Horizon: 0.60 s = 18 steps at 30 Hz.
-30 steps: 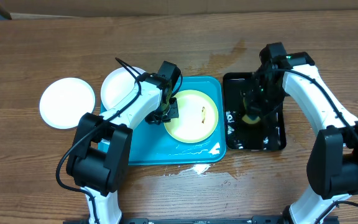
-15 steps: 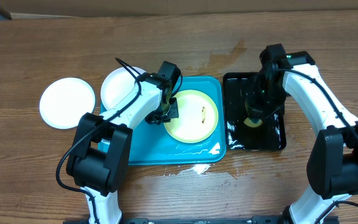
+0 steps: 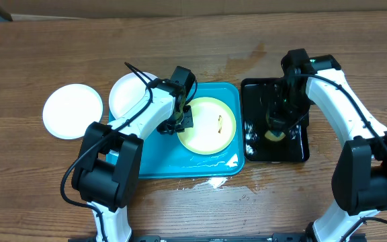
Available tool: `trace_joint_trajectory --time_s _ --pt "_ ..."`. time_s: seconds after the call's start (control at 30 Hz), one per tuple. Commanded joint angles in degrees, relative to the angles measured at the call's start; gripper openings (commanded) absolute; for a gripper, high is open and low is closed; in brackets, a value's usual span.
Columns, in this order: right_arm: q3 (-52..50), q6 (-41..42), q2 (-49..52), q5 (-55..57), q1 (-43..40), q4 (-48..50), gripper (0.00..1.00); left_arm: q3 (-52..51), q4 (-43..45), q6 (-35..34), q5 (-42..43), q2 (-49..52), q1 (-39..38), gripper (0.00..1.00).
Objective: Clean dirty plates on tray and stack at the side
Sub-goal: 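Grasp the sponge with the right gripper and rub it in the black tray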
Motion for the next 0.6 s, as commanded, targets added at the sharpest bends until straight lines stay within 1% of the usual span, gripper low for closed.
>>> trace_joint_trajectory --time_s 0.0,0.07,0.17,0.27,0.4,0.47,0.57 --pt "1.66 0.00 -1.49 -1.38 0.02 -1.62 0.04 -0.72 -0.57 0.94 -0.81 0.55 0.09 0.04" --pt "1.64 0.00 -1.49 -0.02 0.00 0.07 0.04 -0.72 -0.39 0.92 -0.81 0.55 0.09 0.04" --pt "1.66 -0.02 -1.51 -1.77 0.00 -2.01 0.04 -0.72 -0.28 0.94 -0.81 0.55 0.09 0.04" --pt "1.64 -0.02 -1.49 0.17 0.00 1.97 0.04 -0.72 -0.42 0.92 -0.81 0.55 0.09 0.04" --pt "1.64 -0.85 -1.49 -6.14 0.02 2.08 0.04 -0.72 -0.59 0.94 -0.81 0.55 0.09 0.04" --pt "1.64 -3.41 -1.49 -7.39 0.11 3.17 0.04 -0.72 -0.46 0.94 -0.83 0.55 0.09 0.04" --pt "1.64 -10.64 -1.49 -12.02 0.68 3.63 0.04 -0.72 0.22 0.94 -0.81 0.55 0.09 0.04"
